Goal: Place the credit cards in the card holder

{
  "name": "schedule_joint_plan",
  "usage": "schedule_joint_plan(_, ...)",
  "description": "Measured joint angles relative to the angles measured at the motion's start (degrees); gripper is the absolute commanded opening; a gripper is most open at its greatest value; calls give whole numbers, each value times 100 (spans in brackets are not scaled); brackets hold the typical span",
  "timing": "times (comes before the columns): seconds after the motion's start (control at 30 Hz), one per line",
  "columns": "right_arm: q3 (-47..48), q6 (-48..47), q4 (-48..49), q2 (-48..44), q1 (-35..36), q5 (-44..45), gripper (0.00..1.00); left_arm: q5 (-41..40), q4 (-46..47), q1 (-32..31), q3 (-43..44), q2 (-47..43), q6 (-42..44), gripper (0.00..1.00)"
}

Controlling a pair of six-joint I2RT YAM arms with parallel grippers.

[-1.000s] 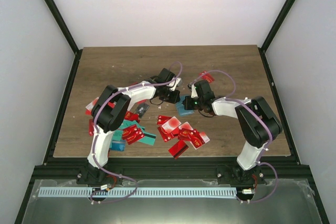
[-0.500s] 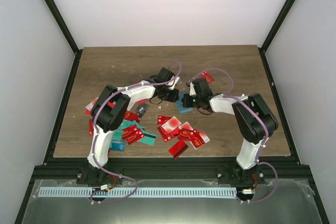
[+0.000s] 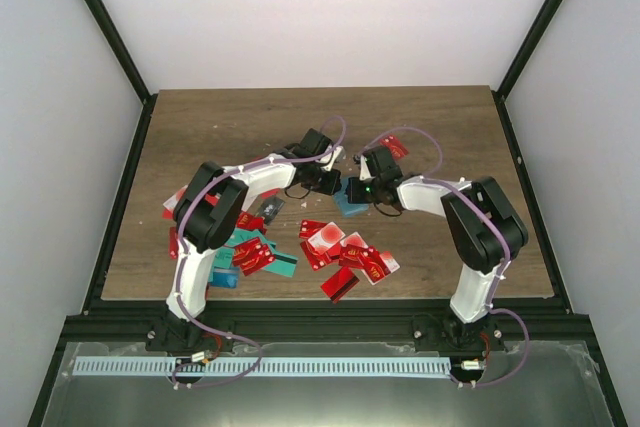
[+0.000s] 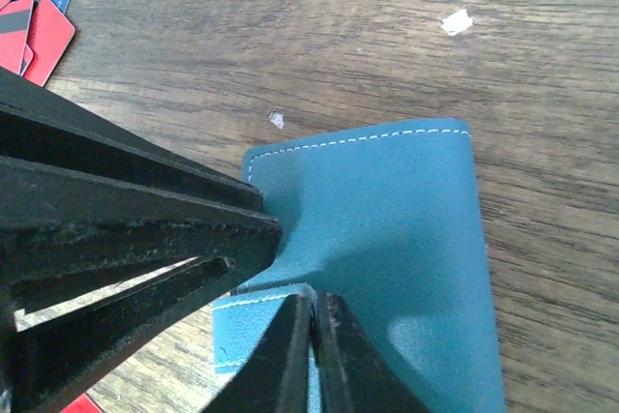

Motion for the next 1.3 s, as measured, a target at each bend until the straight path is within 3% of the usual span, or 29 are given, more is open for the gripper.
schedule_joint_plan(0.17, 208, -15, -267, -2, -13, -260, 38, -96, -111, -24, -20, -118, -70, 42)
schedule_joint_plan(0.23, 341, -11, -479, -22, -13, -391, 56, -240, -238, -4, -37, -208, -70, 51)
schedule_joint_plan(0.3, 511, -66, -684, -103, -61, -527, 72, -415, -380, 35, -44, -354, -81, 69)
schedule_joint_plan(0.37, 654, -48, -846, -245, -105, -568, 97, -678, -494, 76, -83, -586, -55, 85)
schedule_joint_plan(0.43, 765, -74, -951, -501, -122, -612, 100, -887, -514, 129, -177, -938, -109, 92)
schedule_joint_plan(0.6, 835, -105, -1054, -1440, -122, -225, 100, -1521, -369, 184, -697, -2341, -155, 94)
schedule_joint_plan(0.77, 474, -103, -894, -2455, -203, 896, 100, -3224, 310, 352, -1812, -4037, -170, 94)
schedule_joint_plan(0.9, -562, -63, -407, -3268, -240, 2157, 100, -4444, 1187, 592, -3152, -5029, 87, 90)
schedule_joint_plan(1.1, -2745, -699, 1054, -4256, -352, 3526, 100, -5386, 3121, 846, -5969, -6601, 1036, 97)
schedule_joint_plan(1.2, -3858, -1117, 2074, -4730, -564, 3646, 100, -5493, 4118, 1102, -6913, -7066, 1438, 98)
schedule_joint_plan(1.3, -4736, -1462, 3414, -4843, -992, 3477, 100, -5337, 4892, 1517, -7263, -6975, 1596, 99)
